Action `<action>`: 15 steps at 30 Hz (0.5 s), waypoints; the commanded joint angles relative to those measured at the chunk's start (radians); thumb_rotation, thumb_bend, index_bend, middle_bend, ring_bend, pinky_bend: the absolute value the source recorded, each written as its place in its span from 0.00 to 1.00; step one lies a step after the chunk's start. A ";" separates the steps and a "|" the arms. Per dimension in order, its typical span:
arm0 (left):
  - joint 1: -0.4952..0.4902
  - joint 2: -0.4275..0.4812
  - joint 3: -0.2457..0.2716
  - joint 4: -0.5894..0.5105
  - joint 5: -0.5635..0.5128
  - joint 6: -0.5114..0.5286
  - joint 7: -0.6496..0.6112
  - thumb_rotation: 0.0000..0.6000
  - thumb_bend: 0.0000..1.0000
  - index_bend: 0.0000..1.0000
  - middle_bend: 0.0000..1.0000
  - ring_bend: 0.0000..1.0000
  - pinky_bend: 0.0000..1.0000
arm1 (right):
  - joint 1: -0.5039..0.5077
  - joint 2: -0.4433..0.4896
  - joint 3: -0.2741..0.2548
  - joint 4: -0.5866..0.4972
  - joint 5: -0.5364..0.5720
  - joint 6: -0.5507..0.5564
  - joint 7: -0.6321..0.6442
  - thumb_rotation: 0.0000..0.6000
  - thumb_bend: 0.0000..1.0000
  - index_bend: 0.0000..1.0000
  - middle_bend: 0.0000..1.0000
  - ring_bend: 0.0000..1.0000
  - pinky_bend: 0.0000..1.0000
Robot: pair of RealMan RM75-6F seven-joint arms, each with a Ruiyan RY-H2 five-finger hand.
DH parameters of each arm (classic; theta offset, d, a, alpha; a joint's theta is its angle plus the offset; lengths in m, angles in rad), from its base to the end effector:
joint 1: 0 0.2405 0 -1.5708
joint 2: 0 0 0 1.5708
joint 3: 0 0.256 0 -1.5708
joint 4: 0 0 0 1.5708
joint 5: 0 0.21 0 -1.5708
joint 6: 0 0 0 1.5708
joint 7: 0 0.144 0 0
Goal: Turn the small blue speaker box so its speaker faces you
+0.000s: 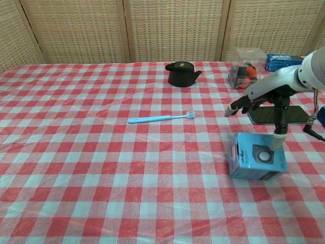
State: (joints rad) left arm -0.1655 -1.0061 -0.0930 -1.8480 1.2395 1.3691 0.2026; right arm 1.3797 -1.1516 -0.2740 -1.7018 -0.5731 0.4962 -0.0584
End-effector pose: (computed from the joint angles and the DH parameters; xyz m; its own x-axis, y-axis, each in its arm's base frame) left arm -0.2908 0.2061 0.1728 0.4246 0.0923 0.9006 0.8920 0.1278 -0.4337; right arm -0.1284 -0.3659 0.0408 0.4820 -0.7098 0.5136 -0.8673 -0.3032 0.3948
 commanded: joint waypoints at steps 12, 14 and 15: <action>0.011 0.008 0.012 -0.002 0.043 0.016 -0.026 1.00 0.00 0.00 0.00 0.00 0.00 | -0.279 0.159 0.056 -0.154 -0.336 0.422 0.006 1.00 0.02 0.00 0.00 0.00 0.00; 0.015 0.008 0.016 -0.002 0.059 0.025 -0.031 1.00 0.00 0.00 0.00 0.00 0.00 | -0.385 0.144 0.046 -0.117 -0.487 0.562 0.025 1.00 0.00 0.00 0.00 0.00 0.00; 0.018 0.008 0.018 -0.002 0.066 0.029 -0.033 1.00 0.00 0.00 0.00 0.00 0.00 | -0.428 0.136 0.041 -0.093 -0.545 0.618 0.032 1.00 0.00 0.00 0.00 0.00 0.00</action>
State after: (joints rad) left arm -0.1510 -0.9981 -0.0777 -1.8503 1.2985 1.3929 0.1727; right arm 1.1177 -1.0147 -0.2305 -1.8322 -0.9080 0.9103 -0.0525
